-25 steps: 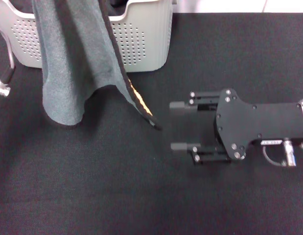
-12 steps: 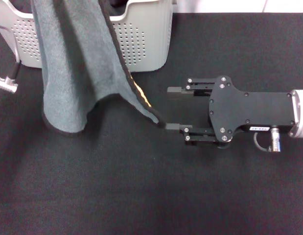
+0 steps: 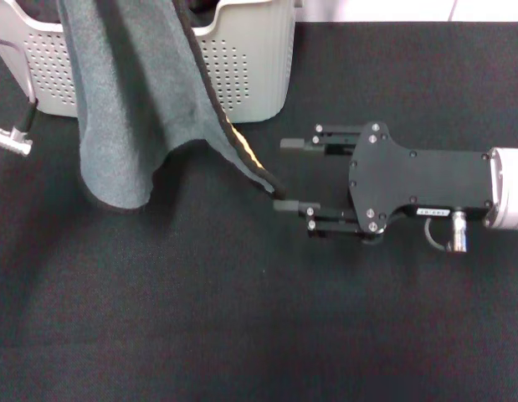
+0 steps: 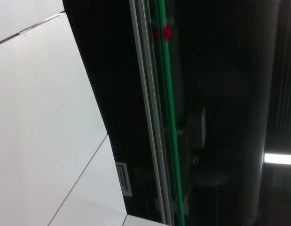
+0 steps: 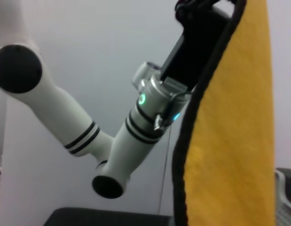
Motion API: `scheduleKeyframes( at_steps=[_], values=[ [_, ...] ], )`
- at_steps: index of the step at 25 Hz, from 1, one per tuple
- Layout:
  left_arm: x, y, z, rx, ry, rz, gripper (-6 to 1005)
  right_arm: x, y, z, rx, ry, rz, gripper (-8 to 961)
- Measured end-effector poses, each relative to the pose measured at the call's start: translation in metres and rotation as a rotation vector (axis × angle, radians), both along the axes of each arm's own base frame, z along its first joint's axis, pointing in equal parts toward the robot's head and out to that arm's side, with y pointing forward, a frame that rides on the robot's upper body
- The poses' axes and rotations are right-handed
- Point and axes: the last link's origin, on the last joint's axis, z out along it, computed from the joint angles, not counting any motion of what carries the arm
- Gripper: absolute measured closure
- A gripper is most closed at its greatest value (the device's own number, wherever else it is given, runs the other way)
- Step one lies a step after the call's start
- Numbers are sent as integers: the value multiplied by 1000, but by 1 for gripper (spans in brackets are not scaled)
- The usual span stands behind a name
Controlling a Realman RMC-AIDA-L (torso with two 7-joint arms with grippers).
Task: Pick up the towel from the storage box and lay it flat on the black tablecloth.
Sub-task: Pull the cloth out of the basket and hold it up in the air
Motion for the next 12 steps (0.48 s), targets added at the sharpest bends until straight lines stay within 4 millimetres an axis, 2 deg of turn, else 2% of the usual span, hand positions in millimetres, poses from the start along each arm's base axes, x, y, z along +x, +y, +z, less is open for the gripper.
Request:
scheduleKeyframes(
  at_steps=[10, 12],
  values=[
    [-1, 0, -3, -9, -5, 14, 989, -2, 3, 2, 30, 30, -5, 499],
    [-1, 0, -3, -9, -5, 14, 989, -2, 3, 2, 34, 37, -4, 544]
  ],
)
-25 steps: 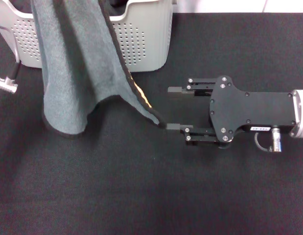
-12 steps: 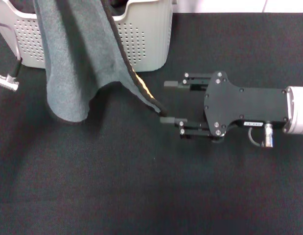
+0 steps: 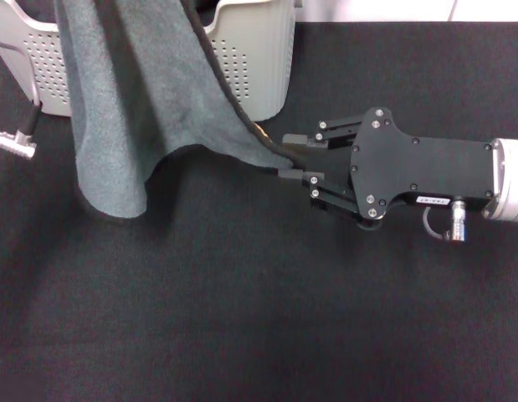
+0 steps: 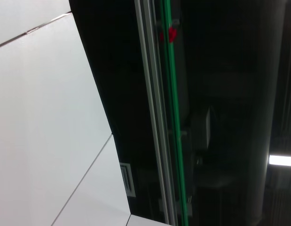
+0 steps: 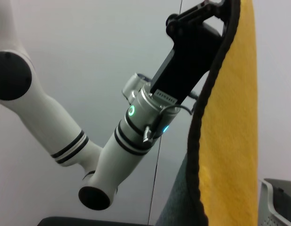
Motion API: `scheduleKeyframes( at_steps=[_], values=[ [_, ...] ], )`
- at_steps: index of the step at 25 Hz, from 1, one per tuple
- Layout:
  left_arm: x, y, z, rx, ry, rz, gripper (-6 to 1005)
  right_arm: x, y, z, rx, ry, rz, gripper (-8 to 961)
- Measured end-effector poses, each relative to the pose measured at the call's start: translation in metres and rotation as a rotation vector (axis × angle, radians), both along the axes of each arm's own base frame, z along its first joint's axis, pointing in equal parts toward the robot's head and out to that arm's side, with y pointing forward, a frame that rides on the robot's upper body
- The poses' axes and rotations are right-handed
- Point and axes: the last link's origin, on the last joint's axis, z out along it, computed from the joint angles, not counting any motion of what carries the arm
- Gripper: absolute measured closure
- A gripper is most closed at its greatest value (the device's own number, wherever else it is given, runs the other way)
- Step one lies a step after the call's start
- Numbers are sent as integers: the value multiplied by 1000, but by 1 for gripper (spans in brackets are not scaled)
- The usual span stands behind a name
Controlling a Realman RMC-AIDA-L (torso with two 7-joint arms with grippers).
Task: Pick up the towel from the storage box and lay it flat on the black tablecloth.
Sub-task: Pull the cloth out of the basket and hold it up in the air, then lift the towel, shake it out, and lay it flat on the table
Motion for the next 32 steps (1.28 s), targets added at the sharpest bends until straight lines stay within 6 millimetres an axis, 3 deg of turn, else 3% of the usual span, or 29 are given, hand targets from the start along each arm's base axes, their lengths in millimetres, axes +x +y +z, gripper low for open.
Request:
scheduleKeyframes(
  at_steps=[12, 17, 25, 32],
  values=[
    [-3, -2, -2, -10, 4, 13, 989, 0, 1, 0, 6, 13, -13, 791],
    [-6, -4, -8, -21, 33, 24, 989, -1, 3, 0, -13, 9, -27, 938],
    [-19, -14, -15, -36, 119, 51, 989, -11, 4, 13, -56, -17, -46, 937],
    [-47, -33, -14, -55, 287, 93, 989, -18, -4, 50, -76, -76, -137, 938]
  ],
)
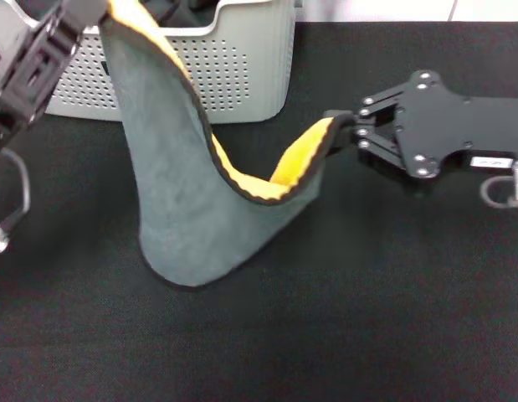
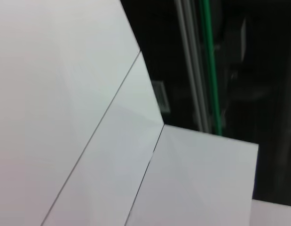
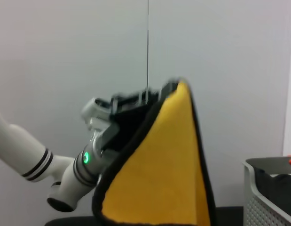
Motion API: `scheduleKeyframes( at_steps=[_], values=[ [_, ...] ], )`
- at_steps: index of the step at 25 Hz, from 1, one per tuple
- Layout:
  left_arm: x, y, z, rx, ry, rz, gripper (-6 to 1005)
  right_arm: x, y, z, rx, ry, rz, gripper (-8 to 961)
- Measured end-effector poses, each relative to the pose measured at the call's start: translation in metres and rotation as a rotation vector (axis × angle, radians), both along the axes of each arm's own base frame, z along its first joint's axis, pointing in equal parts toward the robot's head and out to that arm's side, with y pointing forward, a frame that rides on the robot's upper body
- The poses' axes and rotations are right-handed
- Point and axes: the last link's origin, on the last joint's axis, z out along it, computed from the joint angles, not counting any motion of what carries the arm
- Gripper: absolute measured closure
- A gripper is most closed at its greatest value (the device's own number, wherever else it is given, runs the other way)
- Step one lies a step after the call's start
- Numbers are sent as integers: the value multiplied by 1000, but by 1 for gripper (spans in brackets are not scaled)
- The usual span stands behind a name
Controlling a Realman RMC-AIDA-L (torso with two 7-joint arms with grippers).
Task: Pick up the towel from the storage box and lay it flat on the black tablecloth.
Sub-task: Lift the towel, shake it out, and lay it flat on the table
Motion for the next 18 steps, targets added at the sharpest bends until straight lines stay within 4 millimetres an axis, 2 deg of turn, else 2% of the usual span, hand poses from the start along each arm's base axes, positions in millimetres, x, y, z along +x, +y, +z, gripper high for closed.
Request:
scheduleKeyframes(
  at_steps=[5, 11, 14, 18],
  values=[
    [-15, -22, 10, 22, 12, 23, 989, -5, -21, 25, -20, -2, -7, 937],
    [-16, -44, 14, 2, -3, 10, 990, -9, -47, 38, -77, -9, -12, 937],
    [-17, -56, 11, -18, -11, 19, 990, -3, -58, 43, -84, -19, -44, 938],
    [-22, -70, 6, -37, -23, 44, 990, 12, -84, 55, -69, -35, -80, 938]
  ],
)
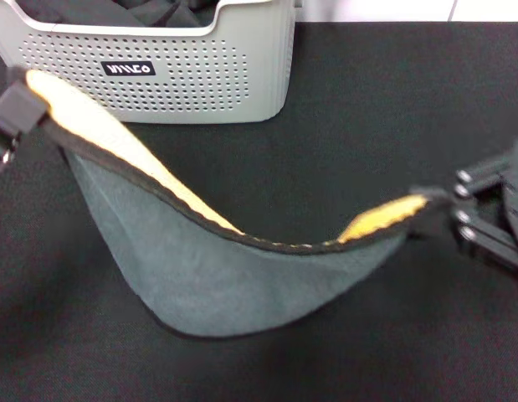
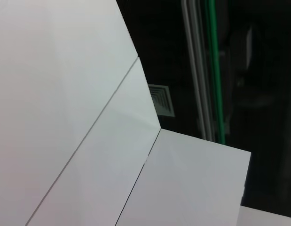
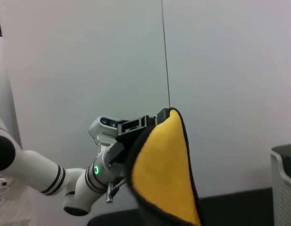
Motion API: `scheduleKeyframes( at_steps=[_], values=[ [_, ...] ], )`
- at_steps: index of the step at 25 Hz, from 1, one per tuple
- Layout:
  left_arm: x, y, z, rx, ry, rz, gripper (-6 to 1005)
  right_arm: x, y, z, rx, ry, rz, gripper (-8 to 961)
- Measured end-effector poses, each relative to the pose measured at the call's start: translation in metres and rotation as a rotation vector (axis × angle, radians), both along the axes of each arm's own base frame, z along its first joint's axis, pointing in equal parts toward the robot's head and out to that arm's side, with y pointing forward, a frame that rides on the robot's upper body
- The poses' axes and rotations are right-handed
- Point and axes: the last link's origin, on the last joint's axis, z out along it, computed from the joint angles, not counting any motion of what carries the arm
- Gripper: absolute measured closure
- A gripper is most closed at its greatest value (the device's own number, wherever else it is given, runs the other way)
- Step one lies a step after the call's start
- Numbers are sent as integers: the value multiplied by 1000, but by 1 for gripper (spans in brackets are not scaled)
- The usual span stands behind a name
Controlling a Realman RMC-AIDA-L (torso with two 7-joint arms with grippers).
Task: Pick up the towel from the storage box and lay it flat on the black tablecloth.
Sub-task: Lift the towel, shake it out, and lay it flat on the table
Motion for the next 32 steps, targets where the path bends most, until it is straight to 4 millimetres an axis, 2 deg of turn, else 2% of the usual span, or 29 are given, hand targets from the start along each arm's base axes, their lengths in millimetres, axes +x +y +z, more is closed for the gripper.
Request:
scheduleKeyframes(
  at_steps=[6, 10, 12, 17, 23, 26, 30, 32],
  values=[
    [-13, -30, -9, -2, 2, 76, 990, 11, -38, 14, -9, -35, -44, 938],
    [-9, -50, -18, 10, 2, 62, 990, 11, -52, 15, -20, -61, -54, 937],
    [-6, -57, -19, 18, 9, 44, 990, 9, -68, 16, -19, -84, -58, 937],
    [5, -66, -21, -6, 25, -26, 990, 0, -79, 13, -62, -72, -50, 937],
    [12, -76, -33, -49, 59, -102, 990, -3, -83, 6, -116, -79, -50, 938],
    [8, -79, -40, -100, 76, -112, 990, 6, -81, 0, -149, -73, -70, 938],
    [-4, -61, -50, -94, 58, -21, 990, 28, -64, -16, -184, -52, -115, 937],
    [-10, -48, -58, -83, 57, 31, 990, 44, -40, -31, -225, -38, -146, 937]
  ],
)
